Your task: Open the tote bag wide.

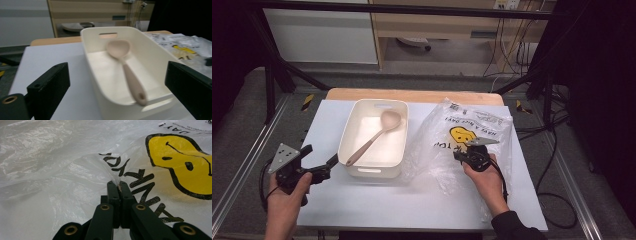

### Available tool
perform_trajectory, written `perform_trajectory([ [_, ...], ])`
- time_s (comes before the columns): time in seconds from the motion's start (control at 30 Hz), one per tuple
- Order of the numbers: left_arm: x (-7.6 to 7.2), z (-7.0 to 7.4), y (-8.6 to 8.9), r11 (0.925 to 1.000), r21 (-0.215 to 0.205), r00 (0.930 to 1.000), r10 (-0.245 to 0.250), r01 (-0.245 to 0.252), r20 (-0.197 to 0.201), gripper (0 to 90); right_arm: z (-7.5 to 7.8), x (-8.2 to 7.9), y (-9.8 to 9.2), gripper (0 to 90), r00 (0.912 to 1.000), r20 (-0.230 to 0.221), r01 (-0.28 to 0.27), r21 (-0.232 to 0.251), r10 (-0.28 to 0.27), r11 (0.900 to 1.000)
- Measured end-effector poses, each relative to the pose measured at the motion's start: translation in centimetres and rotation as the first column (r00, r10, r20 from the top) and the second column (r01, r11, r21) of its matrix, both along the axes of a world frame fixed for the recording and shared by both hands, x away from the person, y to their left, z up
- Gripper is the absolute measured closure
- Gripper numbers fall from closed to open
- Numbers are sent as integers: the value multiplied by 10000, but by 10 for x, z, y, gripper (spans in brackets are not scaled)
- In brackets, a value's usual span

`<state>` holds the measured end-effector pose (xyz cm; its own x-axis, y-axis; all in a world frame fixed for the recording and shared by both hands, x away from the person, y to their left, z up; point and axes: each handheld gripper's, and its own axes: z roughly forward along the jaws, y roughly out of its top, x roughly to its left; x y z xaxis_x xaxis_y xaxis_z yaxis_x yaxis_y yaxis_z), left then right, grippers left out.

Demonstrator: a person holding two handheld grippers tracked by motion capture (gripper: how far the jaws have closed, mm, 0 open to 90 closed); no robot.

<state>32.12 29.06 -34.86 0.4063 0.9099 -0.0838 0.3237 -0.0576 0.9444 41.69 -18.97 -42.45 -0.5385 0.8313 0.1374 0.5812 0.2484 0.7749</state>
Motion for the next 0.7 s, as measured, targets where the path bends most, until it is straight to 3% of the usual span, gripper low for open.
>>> perform_trajectory([
  [0.2, -9, 14, -52, 9933, -16, 9933, -1155, 1156, 38, 87, 0, -4, 2, 900, 9995, 35, -303, 127, 303, 9995],
  [0.33, -13, 14, -85, 9840, 345, 9846, -1749, 1747, 23, 114, 0, -4, 3, 900, 9990, 35, -441, 179, 440, 9989],
  [0.4, -14, 11, -103, 9768, 351, 9774, -2112, 2111, -14, 127, 0, -4, 3, 900, 9992, -21, -396, 185, 396, 9990],
  [0.53, -15, 2, -138, 9603, 775, 9634, -2677, 2680, -138, 168, 2, -7, 2, 900, 9995, -50, -325, 276, 327, 9991],
  [0.63, -16, -8, -164, 9434, 998, 9487, -3138, 3162, -392, 212, 2, -9, 2, 900, 9994, -28, -356, 319, 357, 9989],
  [0.7, -17, -15, -182, 9303, 986, 9353, -3488, 3532, -594, 264, 2, -9, 1, 900, 9993, -62, -367, 314, 369, 9988],
])
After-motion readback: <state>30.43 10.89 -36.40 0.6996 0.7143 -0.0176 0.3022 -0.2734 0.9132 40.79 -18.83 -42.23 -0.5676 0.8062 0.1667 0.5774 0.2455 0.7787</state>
